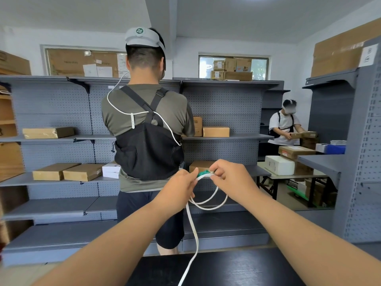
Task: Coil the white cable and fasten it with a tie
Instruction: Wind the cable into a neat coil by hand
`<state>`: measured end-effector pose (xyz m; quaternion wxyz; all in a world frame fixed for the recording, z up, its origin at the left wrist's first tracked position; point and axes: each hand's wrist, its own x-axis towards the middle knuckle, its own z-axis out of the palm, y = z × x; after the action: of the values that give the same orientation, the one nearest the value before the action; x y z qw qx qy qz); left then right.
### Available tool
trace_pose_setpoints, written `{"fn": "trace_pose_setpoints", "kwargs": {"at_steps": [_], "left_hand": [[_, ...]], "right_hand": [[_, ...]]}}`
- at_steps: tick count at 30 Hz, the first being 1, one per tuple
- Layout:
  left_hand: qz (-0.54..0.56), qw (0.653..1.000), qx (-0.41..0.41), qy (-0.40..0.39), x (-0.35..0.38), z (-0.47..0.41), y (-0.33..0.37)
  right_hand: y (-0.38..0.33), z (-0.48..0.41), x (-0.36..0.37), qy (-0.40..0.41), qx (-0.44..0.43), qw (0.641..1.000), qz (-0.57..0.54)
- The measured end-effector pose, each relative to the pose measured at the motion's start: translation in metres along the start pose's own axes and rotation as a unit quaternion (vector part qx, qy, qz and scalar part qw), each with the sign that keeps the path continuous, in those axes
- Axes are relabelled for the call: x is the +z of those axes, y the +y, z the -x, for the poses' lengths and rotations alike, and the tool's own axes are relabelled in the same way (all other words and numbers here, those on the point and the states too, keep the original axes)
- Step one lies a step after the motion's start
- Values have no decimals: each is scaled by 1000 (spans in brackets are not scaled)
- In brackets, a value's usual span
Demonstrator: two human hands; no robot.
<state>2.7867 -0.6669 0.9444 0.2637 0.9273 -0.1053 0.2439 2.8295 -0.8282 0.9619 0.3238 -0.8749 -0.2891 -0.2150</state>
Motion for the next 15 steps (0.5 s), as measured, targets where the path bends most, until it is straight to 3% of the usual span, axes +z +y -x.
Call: {"fn": "trace_pose_setpoints", "kwargs": {"at_steps": [5, 9, 15], "left_hand": [[-68, 997, 29, -25, -3, 1, -4], [-59, 997, 21, -34, -4, 0, -4], [62, 998, -4, 10, -7, 4, 1]], "right_hand": [[3, 2, 4, 4, -27, 999, 20], [1, 5, 6, 14, -29, 999, 3], [-2, 3, 5, 16, -17, 1000, -19]]}}
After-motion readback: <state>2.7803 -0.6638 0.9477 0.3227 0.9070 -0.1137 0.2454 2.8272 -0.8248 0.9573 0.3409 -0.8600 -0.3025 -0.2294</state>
